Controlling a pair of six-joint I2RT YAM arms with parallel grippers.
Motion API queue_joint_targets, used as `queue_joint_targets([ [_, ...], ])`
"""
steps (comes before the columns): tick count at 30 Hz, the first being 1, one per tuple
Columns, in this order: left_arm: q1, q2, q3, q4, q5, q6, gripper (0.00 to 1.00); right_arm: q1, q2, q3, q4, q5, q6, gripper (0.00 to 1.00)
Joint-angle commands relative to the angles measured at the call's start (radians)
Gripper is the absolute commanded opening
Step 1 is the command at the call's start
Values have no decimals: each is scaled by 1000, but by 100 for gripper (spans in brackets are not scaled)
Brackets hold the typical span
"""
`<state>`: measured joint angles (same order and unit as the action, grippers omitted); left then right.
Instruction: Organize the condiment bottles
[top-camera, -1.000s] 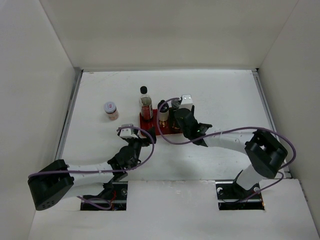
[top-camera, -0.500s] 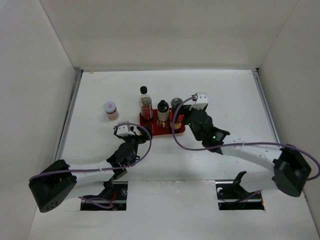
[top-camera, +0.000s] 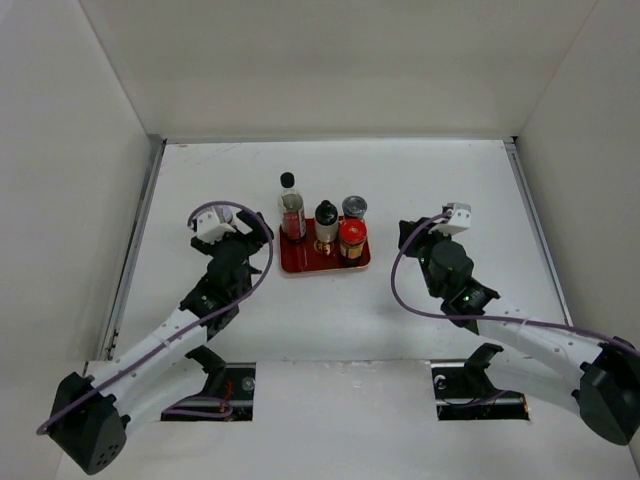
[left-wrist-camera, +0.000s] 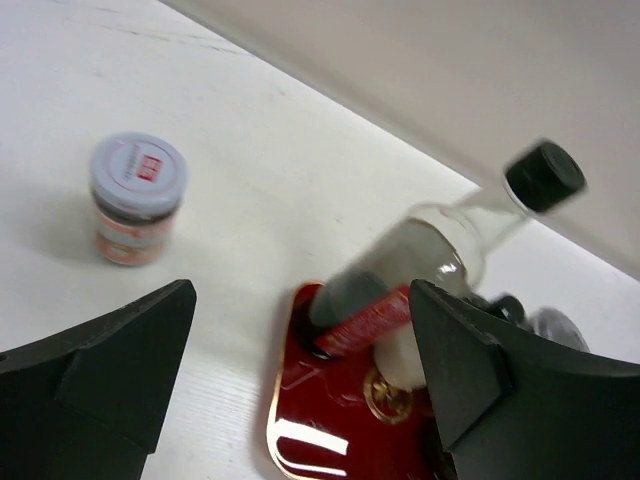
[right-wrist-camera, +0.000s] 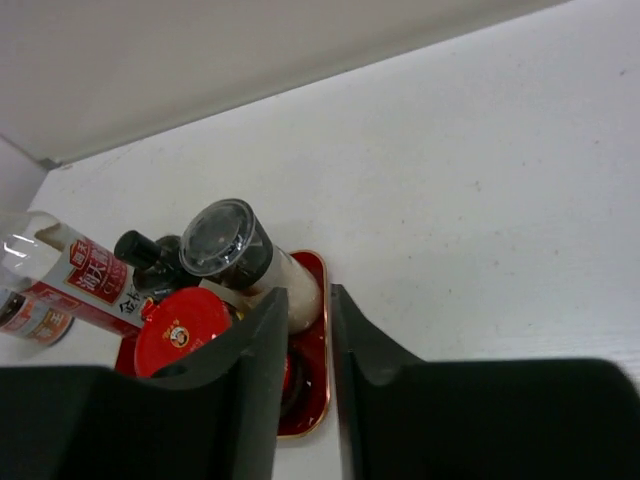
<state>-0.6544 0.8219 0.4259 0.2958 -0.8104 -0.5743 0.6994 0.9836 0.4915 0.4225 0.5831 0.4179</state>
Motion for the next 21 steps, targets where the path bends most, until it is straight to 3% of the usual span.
queue_joint_targets([
  [1, 99, 34, 103, -223, 52, -12, 88, 8, -29, -40, 125, 23, 32, 35],
  [3, 158, 71, 129, -253, 74, -7, 88, 19, -23, -60, 139, 27, 36, 44],
  [7, 256, 179, 181, -261, 97, -9, 88, 25, 1, -76, 196, 21, 33, 77],
  [9, 293, 271, 238, -265, 129, -1, 89, 28, -6, -74, 194, 14, 30, 86],
  [14, 365, 469, 339, -233, 168, -1, 87, 39, -23, -77, 193, 24, 13, 90],
  [21, 390, 631, 416, -227, 122, 7, 85, 41, 18, -67, 194, 23, 13, 94],
])
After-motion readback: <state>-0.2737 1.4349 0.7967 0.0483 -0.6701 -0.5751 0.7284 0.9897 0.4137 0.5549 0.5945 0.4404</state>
